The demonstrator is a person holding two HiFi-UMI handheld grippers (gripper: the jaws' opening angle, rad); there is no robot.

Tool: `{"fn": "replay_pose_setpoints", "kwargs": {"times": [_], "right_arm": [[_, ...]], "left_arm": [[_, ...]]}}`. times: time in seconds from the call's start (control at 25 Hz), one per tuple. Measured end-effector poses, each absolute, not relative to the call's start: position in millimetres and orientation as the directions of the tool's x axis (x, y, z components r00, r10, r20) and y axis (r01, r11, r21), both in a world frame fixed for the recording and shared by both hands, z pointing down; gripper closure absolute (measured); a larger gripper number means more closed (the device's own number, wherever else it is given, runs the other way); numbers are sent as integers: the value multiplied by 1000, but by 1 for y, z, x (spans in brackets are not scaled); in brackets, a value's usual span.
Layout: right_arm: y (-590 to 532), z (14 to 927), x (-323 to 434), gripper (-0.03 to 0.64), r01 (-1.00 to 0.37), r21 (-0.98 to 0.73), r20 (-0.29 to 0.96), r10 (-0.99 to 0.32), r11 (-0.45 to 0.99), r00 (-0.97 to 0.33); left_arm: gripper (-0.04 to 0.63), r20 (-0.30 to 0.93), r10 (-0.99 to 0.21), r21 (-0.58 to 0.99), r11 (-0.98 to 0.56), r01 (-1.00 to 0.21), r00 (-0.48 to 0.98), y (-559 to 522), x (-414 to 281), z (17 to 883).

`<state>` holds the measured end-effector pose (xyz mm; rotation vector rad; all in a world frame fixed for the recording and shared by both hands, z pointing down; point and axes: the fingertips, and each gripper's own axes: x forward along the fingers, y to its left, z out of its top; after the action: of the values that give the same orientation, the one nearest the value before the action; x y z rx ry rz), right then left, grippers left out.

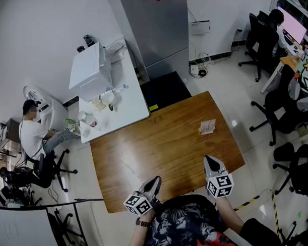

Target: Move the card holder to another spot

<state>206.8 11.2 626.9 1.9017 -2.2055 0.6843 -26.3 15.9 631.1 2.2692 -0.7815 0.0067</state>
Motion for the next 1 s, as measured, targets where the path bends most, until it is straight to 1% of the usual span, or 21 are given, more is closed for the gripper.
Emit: {"fn": "replay_pose_setpoints", "kwargs": {"times": [0.2,0.32,0.4,0.44,0.48,0.52,0.56,0.68,0.76,0.84,0.92,1.0], "right_arm": [[11,637,237,617,-969,-236,397,-902,80,-171],[8,646,247,617,-970,-231,399,-903,70,-161],[1,654,247,617,-966,-241,397,-899,91,-183],[-3,662,245,553,-962,-251,406,-890,109,-207],[-8,674,245,411,-959,-256,427,-876,123,-226],[-14,689,246,307,-961,-246,458,-859,125,-230],[-22,708,252,226,-968,-223,495,-842,118,-217],[-53,765,280,44,-984,-175,596,-792,38,-136],[-82,791,306,35,-986,-157,635,-770,-46,-65],[-113,819,323,35,-982,-158,667,-745,-102,-30],[-144,836,326,35,-983,-148,690,-723,-106,-26],[-171,850,325,35,-993,-95,716,-698,-76,-15]], "left_arm": [[595,246,-525,592,-584,-555,815,4,15,623],[595,270,-522,577,-585,-570,809,10,18,627],[595,285,-527,578,-572,-582,801,16,12,633],[595,292,-529,579,-565,-587,797,19,10,636],[595,301,-530,580,-558,-593,793,22,7,636],[595,311,-533,581,-548,-601,787,24,6,637],[595,322,-536,583,-537,-610,780,26,5,639],[595,367,-548,586,-491,-645,751,35,2,644],[595,392,-557,588,-459,-665,732,43,1,646],[595,410,-567,586,-436,-683,714,51,0,649],[595,437,-577,573,-412,-708,690,56,-3,648],[595,458,-595,563,-381,-733,660,58,-10,644]]}}
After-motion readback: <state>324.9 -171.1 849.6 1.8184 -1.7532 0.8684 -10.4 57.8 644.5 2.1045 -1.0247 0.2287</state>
